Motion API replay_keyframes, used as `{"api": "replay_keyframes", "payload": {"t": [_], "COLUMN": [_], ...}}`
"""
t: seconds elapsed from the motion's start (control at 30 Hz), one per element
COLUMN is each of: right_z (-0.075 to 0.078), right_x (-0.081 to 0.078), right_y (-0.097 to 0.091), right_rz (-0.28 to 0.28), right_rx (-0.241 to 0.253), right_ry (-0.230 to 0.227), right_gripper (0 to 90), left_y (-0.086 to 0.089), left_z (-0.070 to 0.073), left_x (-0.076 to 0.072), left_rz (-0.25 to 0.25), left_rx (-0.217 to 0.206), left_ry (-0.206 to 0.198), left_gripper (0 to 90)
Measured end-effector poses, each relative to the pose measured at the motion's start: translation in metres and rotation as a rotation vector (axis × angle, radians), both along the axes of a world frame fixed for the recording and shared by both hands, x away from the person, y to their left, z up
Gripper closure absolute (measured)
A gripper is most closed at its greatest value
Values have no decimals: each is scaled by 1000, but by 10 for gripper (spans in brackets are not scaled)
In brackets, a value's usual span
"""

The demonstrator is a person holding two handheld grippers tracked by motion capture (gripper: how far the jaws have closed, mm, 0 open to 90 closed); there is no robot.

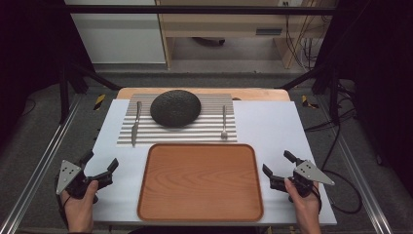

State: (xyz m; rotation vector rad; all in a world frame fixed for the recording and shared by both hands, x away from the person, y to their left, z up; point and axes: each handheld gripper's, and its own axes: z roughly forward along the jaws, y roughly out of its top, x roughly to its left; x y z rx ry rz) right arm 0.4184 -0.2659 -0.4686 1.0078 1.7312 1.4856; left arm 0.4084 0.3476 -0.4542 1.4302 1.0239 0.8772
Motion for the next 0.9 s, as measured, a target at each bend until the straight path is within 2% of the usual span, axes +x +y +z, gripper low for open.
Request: {"api": "replay_keyframes", "payload": {"t": [0.07, 0.17, 0.33, 0.4, 0.57, 0.6, 0.73, 0.8, 0.9], "right_z": [-1, -1, 1, 0, 3, 3, 5, 4, 4], "right_x": [1, 3, 1, 1, 0, -1, -2, -3, -3], "right_y": [1, 3, 1, -1, 0, 1, 2, 2, 2], "right_rz": [0, 1, -13, -24, -30, -29, -40, -46, -53], "right_rx": [6, -2, -12, 7, 4, 0, -1, -2, -3], "right_ry": [6, 3, -11, -7, -13, -14, -14, -12, -5], "right_gripper": [56, 47, 39, 38, 38, 36, 34, 33, 32], "left_y": [-1, -1, -3, -3, -6, -7, -8, -9, -11], "left_z": [-1, -1, 0, 0, 3, 4, 4, 4, 5], "left_x": [0, -1, -1, -2, -4, -5, -5, -5, -5], "left_rz": [-7, -26, -34, -11, 33, 67, 87, 102, 102], "left_rx": [-5, -37, -74, -87, -82, -63, -78, -68, -63], "left_ry": [10, 27, -3, -10, -25, -21, -3, 18, 22], "left_gripper": [39, 38, 31, 28, 27, 22, 26, 35, 38]}}
